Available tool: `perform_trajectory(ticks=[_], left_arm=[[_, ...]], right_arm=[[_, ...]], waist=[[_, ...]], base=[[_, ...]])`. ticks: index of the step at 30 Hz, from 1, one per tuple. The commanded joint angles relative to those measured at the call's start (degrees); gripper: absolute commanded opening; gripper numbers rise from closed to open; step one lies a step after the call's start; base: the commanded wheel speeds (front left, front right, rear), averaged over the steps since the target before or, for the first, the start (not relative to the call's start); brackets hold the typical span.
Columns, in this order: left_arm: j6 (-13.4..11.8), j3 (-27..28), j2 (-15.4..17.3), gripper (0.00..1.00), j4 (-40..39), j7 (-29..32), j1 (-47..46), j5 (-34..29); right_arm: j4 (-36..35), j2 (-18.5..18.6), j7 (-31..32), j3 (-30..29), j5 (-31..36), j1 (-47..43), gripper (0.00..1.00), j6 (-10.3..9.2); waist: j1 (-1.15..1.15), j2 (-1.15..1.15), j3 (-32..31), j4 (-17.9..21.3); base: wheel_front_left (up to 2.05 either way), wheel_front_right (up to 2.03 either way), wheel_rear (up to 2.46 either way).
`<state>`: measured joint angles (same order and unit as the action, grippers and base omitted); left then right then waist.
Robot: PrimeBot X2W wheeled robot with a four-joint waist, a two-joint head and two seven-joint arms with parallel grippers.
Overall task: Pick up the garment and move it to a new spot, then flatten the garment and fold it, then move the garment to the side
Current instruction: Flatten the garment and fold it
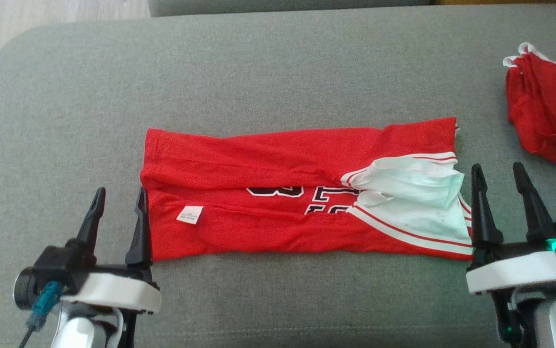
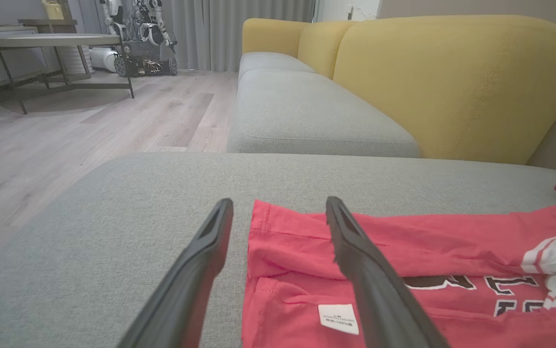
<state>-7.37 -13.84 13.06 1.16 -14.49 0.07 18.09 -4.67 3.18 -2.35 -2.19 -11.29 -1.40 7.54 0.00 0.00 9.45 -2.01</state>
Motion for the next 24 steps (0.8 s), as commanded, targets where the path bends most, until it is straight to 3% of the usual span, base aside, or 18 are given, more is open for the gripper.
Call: perform_trajectory(ticks=[1,24], left_arm=[[0.18,2.95,0.31,1.00,-2.19,-0.51,-0.86,-1.25],[3.56,4.88,-2.34,1.00,1.50,-0.51,0.64,-4.71]], right_arm=[[-1.49,0.11,-0.55,1.03,0.77,0.32,1.00,-0.05],[0.91,-0.22,-0.15,0.07,1.13,-1.08,1.00,-0.05]], waist=[[0.00,0.00,-0.56,0.02],[0.00,0.00,-2.96,-0.35]], base=[[0.00,0.00,0.00],[0.00,0.00,0.00]])
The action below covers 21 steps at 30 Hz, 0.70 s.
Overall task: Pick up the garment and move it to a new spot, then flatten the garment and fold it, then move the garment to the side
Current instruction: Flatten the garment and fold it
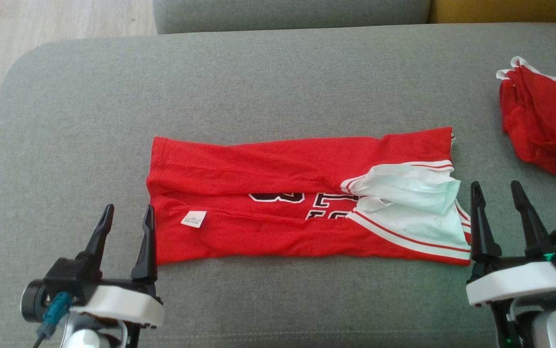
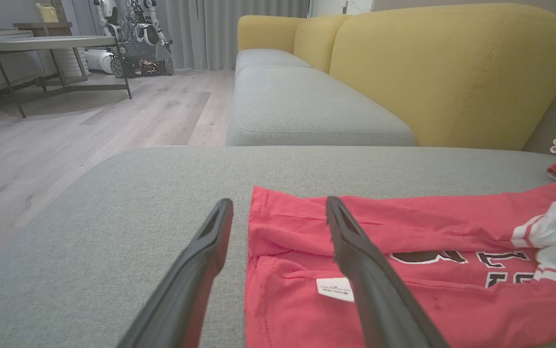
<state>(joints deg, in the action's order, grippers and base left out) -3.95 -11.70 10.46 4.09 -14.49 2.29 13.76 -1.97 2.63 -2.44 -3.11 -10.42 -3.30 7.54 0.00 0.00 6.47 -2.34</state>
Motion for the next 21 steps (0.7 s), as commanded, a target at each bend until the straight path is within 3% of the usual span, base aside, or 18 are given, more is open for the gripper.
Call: perform_trajectory(ticks=[1,11,21], left_arm=[[0.25,2.81,0.15,1.00,-1.40,-0.51,-1.62,-0.47],[1.24,3.39,-0.76,1.00,-1.30,-0.51,-2.22,-1.32],[3.03,3.36,-2.01,1.00,-1.60,-0.51,-6.00,-2.47]], right_arm=[[-1.72,0.32,-0.06,0.93,0.22,0.83,1.00,-0.05],[-0.04,0.29,1.04,-0.25,-0.25,1.91,1.00,-0.05],[8.70,1.58,5.95,-1.49,0.68,9.35,1.00,-0.05]], waist=[[0.00,0.00,0.01,-0.06],[0.00,0.00,0.70,-0.49],[0.00,0.00,5.47,-2.26]], base=[[0.00,0.00,0.00],[0.00,0.00,0.00],[0.00,0.00,0.00]])
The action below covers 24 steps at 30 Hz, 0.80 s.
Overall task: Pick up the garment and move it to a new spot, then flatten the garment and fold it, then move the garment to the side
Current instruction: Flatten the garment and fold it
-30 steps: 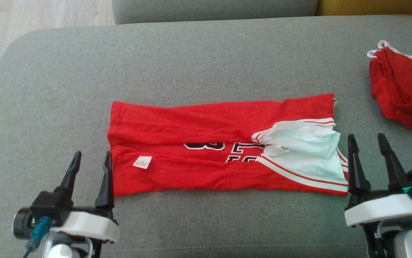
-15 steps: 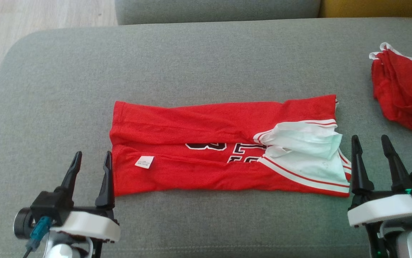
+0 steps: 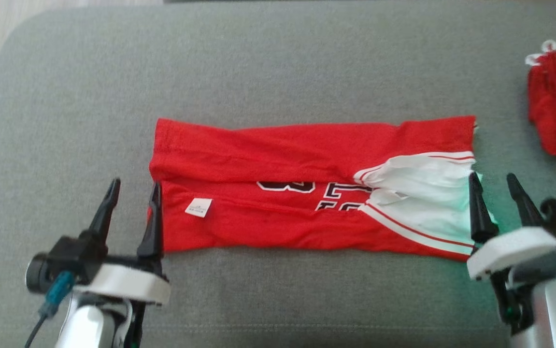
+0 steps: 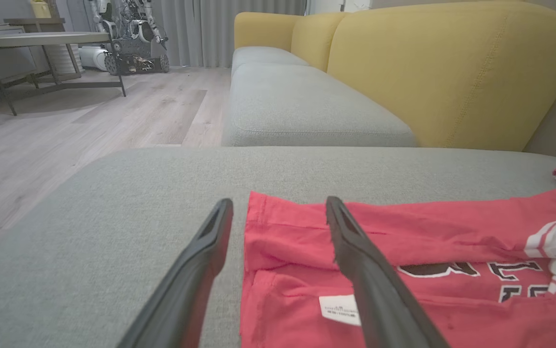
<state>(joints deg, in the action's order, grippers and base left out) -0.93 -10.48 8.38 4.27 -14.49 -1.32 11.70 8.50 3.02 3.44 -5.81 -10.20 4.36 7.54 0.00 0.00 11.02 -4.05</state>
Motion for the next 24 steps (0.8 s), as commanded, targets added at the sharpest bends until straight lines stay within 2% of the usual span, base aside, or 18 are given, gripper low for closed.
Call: perform_trajectory(ticks=[1,11,21,22,23,24], left_arm=[[0.27,2.09,-0.08,1.00,-1.78,-0.51,-2.91,-0.56],[2.59,2.82,-1.74,1.00,-1.35,-0.51,-7.10,-1.95],[3.78,4.17,-2.94,1.00,-1.33,-0.51,-7.90,-2.77],[3.92,4.29,-3.05,1.00,-1.31,-0.51,-7.96,-2.85],[4.06,4.41,-3.14,1.00,-1.27,-0.51,-8.03,-2.94],[4.19,4.55,-3.22,1.00,-1.24,-0.51,-8.09,-3.03]], right_arm=[[-0.94,1.47,1.27,1.31,0.67,2.52,1.00,-0.05],[2.95,2.69,15.57,0.62,2.04,6.46,1.00,-0.05],[2.41,2.35,23.57,0.49,0.28,6.57,1.00,-0.05],[2.46,2.32,24.55,0.54,-0.22,6.61,0.55,-0.05],[2.40,2.31,25.31,0.58,-0.78,6.67,0.20,-0.05],[2.31,2.28,25.94,0.52,-1.36,6.69,0.00,-0.05]], waist=[[0.00,0.00,1.54,-0.76],[0.00,0.00,5.91,-2.16],[0.00,0.00,6.97,-2.27],[0.00,0.00,7.03,-2.28],[0.00,0.00,7.07,-2.31],[0.00,0.00,7.09,-2.31]], base=[[0.00,0.00,0.00],[0.00,0.00,0.00],[0.00,0.00,0.00],[0.00,0.00,0.00],[0.00,0.00,0.00],[0.00,0.00,0.00]])
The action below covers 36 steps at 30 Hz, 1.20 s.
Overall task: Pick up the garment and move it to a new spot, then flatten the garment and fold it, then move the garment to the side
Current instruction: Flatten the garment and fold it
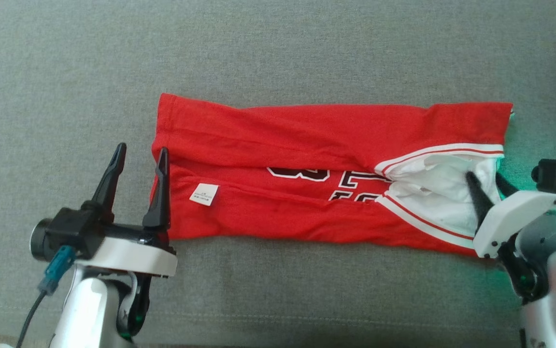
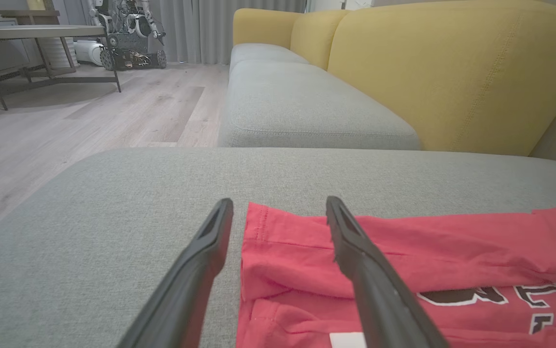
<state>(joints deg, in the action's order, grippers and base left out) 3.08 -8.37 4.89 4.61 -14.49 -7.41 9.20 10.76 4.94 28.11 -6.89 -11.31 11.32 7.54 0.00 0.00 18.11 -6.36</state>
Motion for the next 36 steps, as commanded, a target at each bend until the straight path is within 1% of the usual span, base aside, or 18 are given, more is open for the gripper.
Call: perform_trajectory(ticks=[1,4,13,19,25,28,32,33,36], left_arm=[[0.29,2.58,0.18,1.00,-1.57,-0.51,-2.04,-0.64],[0.52,3.07,-0.05,1.00,-1.59,-0.51,-2.06,-0.92],[0.94,4.28,-0.67,1.00,-1.44,-0.51,-1.04,-1.53],[1.16,4.83,-0.93,1.00,-1.52,-0.51,-0.32,-1.82],[1.42,5.17,-1.12,1.00,-1.50,-0.51,0.08,-2.04],[1.52,5.39,-1.20,1.00,-1.29,-0.51,0.40,-2.06],[1.57,5.63,-1.30,1.00,-1.05,-0.51,1.10,-2.11],[1.57,5.63,-1.30,1.00,-1.05,-0.51,1.10,-2.11],[1.60,5.59,-1.37,1.00,-0.90,-0.51,1.60,-2.22]], right_arm=[[-0.11,0.34,1.82,1.53,-0.70,-0.29,0.00,-0.05],[-1.23,0.52,2.10,1.26,-1.59,-0.54,0.00,-0.05],[-4.80,1.10,-0.28,-1.94,-2.71,-3.28,0.00,-0.05],[-7.18,2.60,-1.58,-4.30,-2.77,-4.95,0.00,-0.05],[-9.27,4.71,-2.60,-5.42,-2.89,-5.58,0.00,-0.05],[-11.13,5.39,-3.10,-4.39,-3.17,-5.21,0.00,-0.05],[-15.73,6.01,-2.86,-0.31,-3.07,-4.06,0.00,-0.05],[-15.73,6.01,-2.86,-0.31,-3.07,-4.06,0.00,-0.05],[-19.65,6.10,-1.80,4.03,-3.01,-2.63,0.00,-0.05]], waist=[[0.00,0.00,0.00,-0.01],[0.00,0.00,-0.05,0.06],[0.00,0.00,-1.69,1.22],[0.00,0.00,-2.68,1.97],[0.00,0.00,-3.46,2.16],[0.00,0.00,-4.24,2.23],[0.00,0.00,-5.70,2.40],[0.00,0.00,-5.70,2.40],[0.00,0.00,-6.94,2.42]], base=[[0.00,0.00,0.00],[0.00,0.00,0.00],[0.00,0.00,0.00],[0.00,0.00,0.00],[0.00,0.00,0.00],[0.00,0.00,0.00],[0.00,0.00,0.00],[0.00,0.00,0.00],[0.00,0.00,0.00]])
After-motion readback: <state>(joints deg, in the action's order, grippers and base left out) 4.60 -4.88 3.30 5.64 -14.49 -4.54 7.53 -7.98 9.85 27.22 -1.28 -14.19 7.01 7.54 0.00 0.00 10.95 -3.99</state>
